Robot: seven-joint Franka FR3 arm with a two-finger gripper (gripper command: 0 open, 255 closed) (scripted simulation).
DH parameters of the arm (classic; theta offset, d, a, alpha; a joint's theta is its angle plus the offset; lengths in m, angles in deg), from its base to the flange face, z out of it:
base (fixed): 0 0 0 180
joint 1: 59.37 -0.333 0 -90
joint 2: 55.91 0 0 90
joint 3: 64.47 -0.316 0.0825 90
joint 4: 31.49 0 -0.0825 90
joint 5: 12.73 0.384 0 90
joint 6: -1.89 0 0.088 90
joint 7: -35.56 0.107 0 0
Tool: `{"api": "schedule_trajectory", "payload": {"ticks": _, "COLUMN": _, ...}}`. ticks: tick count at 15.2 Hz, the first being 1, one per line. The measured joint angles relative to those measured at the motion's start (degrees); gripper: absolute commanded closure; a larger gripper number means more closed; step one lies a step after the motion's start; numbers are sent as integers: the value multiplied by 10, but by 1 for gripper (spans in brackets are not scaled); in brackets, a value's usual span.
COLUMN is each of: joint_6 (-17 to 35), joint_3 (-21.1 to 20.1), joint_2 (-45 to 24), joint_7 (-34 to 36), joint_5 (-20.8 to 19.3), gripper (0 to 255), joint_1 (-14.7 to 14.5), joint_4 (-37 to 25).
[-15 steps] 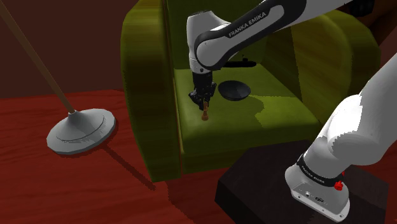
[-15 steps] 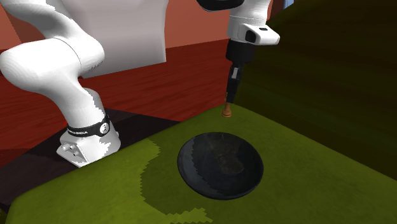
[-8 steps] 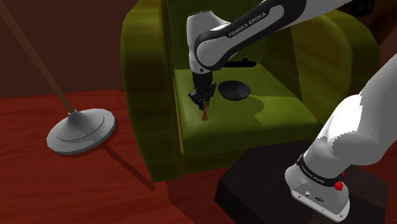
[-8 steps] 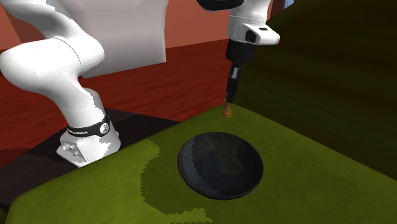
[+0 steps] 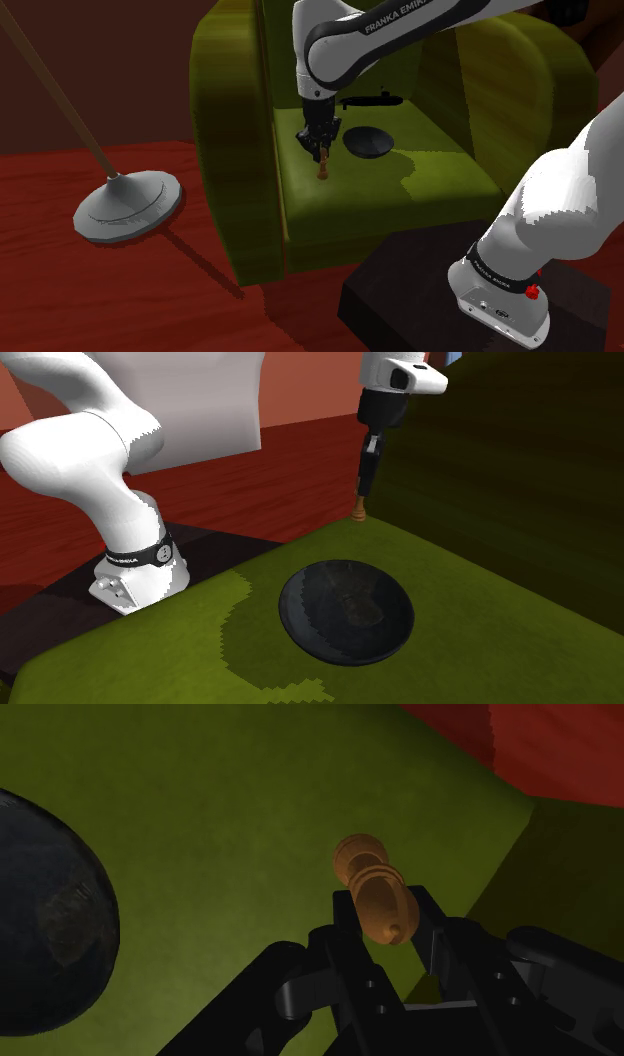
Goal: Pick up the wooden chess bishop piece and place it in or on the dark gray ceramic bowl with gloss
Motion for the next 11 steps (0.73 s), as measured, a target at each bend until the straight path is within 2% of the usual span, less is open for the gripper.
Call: {"api": "schedule_trajectory", "payload": {"ticks": 11, "joint_6": -86, "joint_3": 3, "joint_2": 26, "joint_7": -3, "joint_5": 3, "gripper": 255, "joint_1": 1, "joint_4": -60}}
